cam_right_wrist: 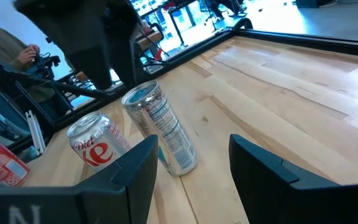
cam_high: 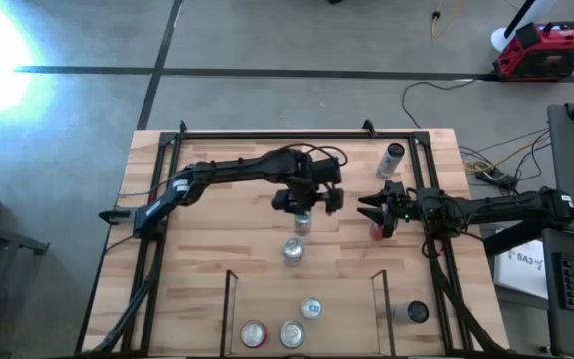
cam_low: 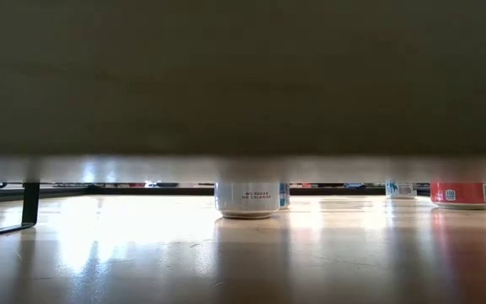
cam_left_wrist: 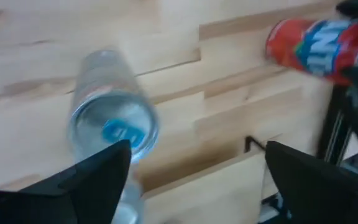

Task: Place canned beverage on shelf
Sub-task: Put the top white pink soda can on the shelf

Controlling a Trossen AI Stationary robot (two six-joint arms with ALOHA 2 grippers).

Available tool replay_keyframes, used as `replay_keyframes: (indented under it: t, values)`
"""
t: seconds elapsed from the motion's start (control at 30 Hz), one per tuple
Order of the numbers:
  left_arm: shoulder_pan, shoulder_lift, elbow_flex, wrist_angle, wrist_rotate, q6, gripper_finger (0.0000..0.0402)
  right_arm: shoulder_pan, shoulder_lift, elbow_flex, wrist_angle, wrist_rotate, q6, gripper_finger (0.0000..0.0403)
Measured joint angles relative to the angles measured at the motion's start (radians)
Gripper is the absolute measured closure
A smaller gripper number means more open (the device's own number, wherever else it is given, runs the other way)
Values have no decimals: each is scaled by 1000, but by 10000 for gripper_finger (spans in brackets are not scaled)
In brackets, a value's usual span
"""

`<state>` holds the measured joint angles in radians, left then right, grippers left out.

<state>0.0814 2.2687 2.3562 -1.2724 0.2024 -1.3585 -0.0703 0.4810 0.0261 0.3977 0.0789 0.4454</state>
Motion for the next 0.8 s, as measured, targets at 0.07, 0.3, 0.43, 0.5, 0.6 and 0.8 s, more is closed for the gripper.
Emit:
replay_keyframes:
  t: [0.07,0.3,0.43,0.5,0.6,0.8]
  values:
    - [-10,-13,0,-45,-2,6,28,0,0,0,0,0,0,220]
    - [-29,-33,0,-103,-53,16,5,0,0,0,0,0,0,220]
    - [-36,-32,-4,-193,-90,13,6,0,0,0,0,0,0,220]
    - [-42,-32,-7,-239,-110,-6,6,0,0,0,0,0,0,220]
    - [-44,-31,-8,-301,-134,-24,6,0,0,0,0,0,0,220]
    - [-44,-78,-54,-294,-206,-17,9,0,0,0,0,0,0,220]
